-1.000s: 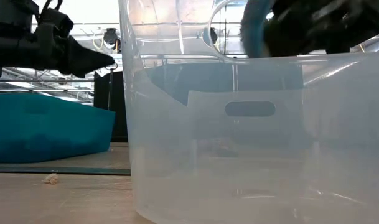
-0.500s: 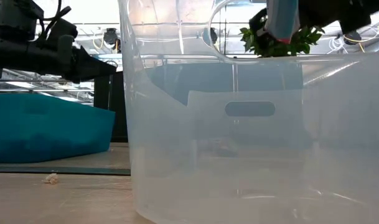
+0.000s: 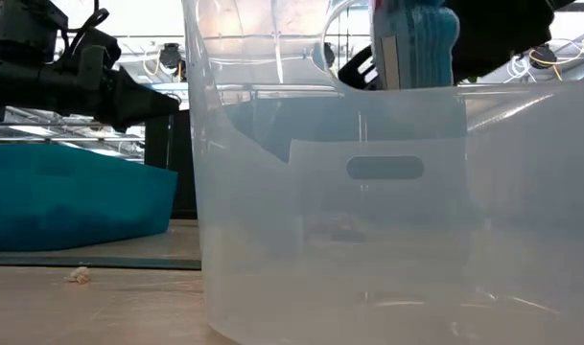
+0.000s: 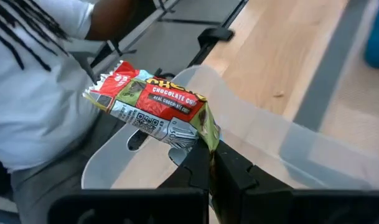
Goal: Pick and place Granola Bars by type
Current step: Put the right red granola bar into the bottom transparent bin
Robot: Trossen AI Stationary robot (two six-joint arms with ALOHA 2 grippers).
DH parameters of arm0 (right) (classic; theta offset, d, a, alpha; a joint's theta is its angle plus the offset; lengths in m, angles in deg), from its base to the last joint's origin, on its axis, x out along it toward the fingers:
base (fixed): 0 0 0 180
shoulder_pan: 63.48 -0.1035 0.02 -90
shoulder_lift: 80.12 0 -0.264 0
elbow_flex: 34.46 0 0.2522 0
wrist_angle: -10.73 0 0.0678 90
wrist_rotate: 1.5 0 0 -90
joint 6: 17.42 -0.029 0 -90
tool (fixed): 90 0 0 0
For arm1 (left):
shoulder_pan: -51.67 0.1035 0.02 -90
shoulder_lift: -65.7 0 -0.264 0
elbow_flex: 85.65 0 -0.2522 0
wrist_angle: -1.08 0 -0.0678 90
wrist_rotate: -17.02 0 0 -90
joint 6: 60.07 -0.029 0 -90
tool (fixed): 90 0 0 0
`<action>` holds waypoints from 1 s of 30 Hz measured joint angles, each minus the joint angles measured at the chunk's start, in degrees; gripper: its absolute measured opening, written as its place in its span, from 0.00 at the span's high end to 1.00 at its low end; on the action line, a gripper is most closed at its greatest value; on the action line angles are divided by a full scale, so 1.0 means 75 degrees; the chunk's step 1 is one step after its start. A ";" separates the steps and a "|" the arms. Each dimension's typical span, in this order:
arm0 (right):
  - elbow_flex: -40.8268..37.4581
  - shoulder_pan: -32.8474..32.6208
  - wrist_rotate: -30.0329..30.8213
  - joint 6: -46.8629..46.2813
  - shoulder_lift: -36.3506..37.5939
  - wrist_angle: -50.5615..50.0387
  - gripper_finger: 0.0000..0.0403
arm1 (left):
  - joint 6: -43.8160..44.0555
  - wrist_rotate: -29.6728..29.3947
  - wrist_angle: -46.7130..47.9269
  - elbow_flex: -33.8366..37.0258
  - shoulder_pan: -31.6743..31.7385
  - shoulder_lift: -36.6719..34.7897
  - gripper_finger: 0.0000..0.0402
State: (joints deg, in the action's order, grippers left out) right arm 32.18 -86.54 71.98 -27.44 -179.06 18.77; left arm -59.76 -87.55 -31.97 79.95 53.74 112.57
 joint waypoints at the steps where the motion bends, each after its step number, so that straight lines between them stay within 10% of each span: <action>1: 0.0095 -0.0032 -0.0001 0.0000 -0.0133 -0.0026 1.00 | 0.0056 -0.0001 0.0000 0.0000 0.0000 0.0000 0.72; 16: 0.0260 0.0039 0.0030 -0.0171 -0.0675 0.0176 0.99 | 0.0202 -0.0009 0.0038 0.0003 -0.0003 0.0000 0.72; 30: 0.0251 0.0016 0.0024 0.0265 -0.0297 0.0183 0.70 | 0.0196 -0.0061 0.0037 0.0003 -0.0003 0.0000 0.72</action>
State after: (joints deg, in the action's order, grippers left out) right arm 34.06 -86.42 72.16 -25.46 -181.29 20.14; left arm -58.29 -88.01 -31.69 79.97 53.71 112.57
